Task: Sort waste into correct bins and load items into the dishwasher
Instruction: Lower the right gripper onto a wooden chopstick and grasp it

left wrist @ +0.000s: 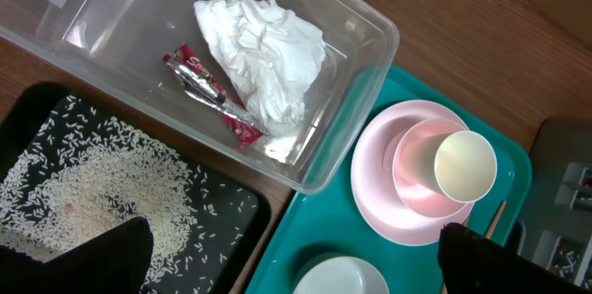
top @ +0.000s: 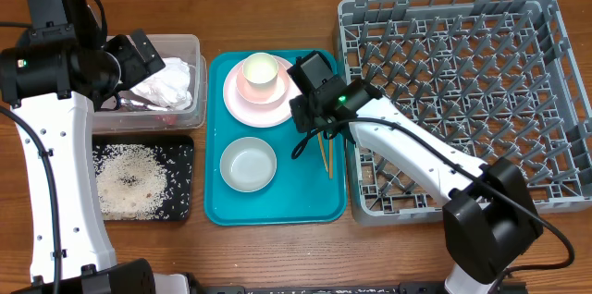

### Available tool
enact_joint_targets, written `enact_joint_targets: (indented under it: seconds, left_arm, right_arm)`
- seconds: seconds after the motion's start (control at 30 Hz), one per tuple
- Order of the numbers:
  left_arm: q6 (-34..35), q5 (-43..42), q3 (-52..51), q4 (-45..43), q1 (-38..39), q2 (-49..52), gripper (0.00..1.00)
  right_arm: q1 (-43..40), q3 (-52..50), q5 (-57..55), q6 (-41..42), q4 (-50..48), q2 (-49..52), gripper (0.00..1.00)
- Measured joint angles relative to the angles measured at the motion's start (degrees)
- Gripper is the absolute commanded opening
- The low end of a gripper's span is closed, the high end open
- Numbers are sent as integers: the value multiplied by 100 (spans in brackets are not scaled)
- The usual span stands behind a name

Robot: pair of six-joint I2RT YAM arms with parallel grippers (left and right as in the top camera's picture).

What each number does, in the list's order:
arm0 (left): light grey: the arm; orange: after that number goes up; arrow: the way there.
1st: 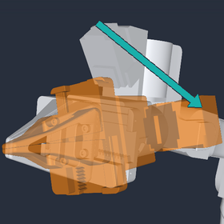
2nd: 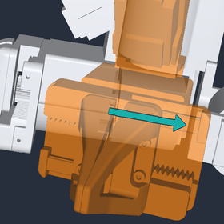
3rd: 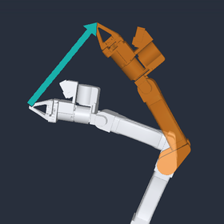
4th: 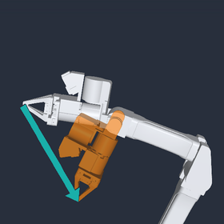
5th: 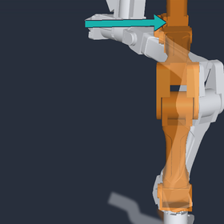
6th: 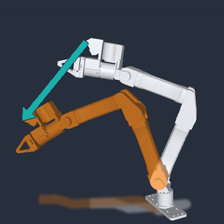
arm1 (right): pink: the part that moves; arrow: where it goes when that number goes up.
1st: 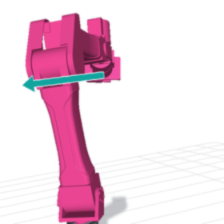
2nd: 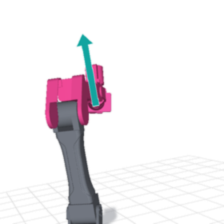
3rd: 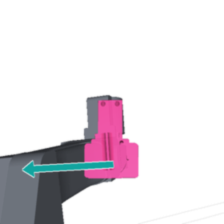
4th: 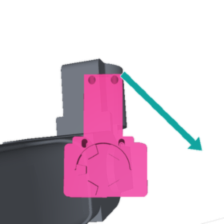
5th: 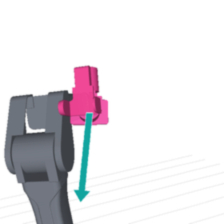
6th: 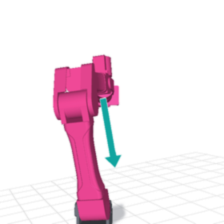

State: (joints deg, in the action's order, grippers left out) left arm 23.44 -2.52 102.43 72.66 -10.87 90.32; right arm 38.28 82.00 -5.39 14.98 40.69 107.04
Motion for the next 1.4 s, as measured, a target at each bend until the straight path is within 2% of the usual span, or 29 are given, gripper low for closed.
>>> enact_joint_targets:
  seconds: [0.57, 1.0, 1.1, 1.4]
  left_arm:
    - [0, 2, 0, 0, 0, 0, 100]
    - [0, 2, 0, 0, 0, 0, 100]
    - [0, 0, 0, 0, 0, 0, 100]
    - [0, 2, 0, 0, 0, 0, 100]
  right_arm:
    - [2, -4, -407, 0, -236, 966, 21]
    - [0, -4, -413, -2, -544, 1215, 22]
    - [2, 11, -452, 2, -636, 1357, 25]
    - [0, 15, -470, 63, -693, 1368, 24]
